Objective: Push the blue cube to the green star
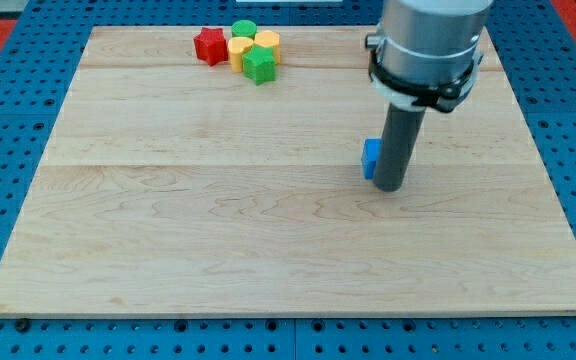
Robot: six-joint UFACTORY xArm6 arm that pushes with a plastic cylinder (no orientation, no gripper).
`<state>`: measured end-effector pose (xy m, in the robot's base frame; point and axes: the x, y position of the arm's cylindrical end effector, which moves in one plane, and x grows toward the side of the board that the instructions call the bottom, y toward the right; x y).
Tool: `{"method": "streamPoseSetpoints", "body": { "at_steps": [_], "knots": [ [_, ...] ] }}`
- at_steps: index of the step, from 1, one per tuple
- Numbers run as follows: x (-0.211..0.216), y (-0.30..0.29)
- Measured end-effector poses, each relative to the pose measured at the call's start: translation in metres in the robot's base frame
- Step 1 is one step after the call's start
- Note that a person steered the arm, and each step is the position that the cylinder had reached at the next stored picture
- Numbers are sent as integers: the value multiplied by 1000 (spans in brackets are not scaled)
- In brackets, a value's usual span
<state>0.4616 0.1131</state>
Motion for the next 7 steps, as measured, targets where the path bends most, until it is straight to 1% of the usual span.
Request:
{"method": "streamPoseSetpoints", "body": {
  "at_steps": [1, 2, 3, 4, 5, 6, 7],
  "knots": [
    [-44, 2],
    [-62, 33],
    [-75, -3],
    [-76, -71],
    [-88, -91],
    [-102, -123],
    [-109, -168]
  ]
}}
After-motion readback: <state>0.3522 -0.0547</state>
